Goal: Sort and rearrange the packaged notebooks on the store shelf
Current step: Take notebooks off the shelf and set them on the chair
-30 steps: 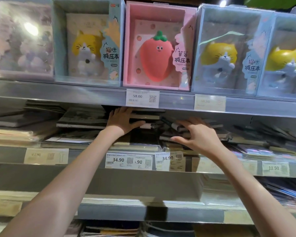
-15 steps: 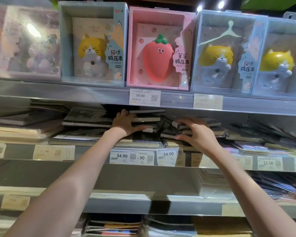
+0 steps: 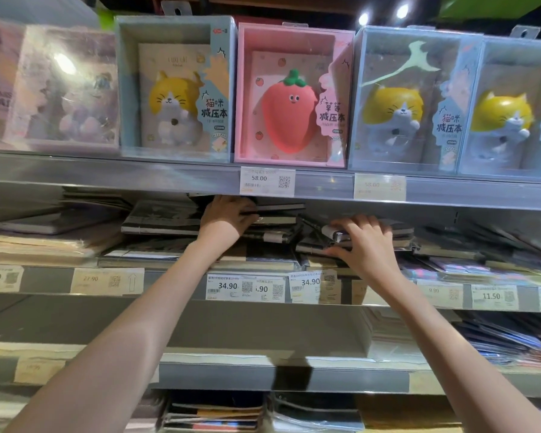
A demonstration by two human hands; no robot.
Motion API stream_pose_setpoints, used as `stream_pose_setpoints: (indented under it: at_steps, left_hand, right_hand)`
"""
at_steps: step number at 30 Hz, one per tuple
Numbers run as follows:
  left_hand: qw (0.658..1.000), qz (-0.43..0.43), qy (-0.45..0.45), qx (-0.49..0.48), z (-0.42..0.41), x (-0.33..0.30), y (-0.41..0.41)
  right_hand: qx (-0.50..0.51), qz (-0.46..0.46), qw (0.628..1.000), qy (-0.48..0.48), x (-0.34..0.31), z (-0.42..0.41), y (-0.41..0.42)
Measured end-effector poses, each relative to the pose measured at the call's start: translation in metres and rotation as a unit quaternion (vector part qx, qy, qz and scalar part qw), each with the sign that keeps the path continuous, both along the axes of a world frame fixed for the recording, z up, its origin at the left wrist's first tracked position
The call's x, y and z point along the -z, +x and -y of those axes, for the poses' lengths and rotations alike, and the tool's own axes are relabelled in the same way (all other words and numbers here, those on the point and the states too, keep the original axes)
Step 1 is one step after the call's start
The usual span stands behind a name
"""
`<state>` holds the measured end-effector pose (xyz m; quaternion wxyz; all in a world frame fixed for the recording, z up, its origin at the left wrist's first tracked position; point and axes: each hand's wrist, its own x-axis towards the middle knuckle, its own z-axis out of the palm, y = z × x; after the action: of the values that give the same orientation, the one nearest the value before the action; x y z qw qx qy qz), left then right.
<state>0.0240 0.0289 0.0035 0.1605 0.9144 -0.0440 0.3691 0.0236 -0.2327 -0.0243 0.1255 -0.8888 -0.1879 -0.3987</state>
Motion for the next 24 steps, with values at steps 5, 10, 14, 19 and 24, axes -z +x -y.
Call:
stream_pose_setpoints:
  at_steps: [5, 10, 14, 19, 24]
  left_hand:
    - [0.993, -0.104, 0.046, 0.008, 0.012, -0.002, 0.036]
    - [0.997, -0.077, 0.008, 0.004, 0.015, 0.009, 0.047]
    - [0.997, -0.055, 0.039, -0.046, 0.019, 0.010, 0.041]
    - [0.995, -0.027, 0.065, -0.065, 0.021, 0.006, 0.024]
    - [0.996, 0.048, 0.038, -0.064, 0.020, 0.016, -0.012]
  right_hand:
    - [-0.007, 0.036, 0.999, 0.003, 0.005, 0.002, 0.005]
    - [-0.009, 0.030, 0.999, -0.010, 0.003, 0.004, 0.007]
    - [-0.005, 0.029, 1.000, -0.008, 0.003, 0.002, 0.004]
    - [-0.021, 0.061, 0.998, 0.005, 0.003, 0.005, -0.001]
    - [-0.066, 0.125, 0.990, -0.009, 0.004, 0.021, -0.010]
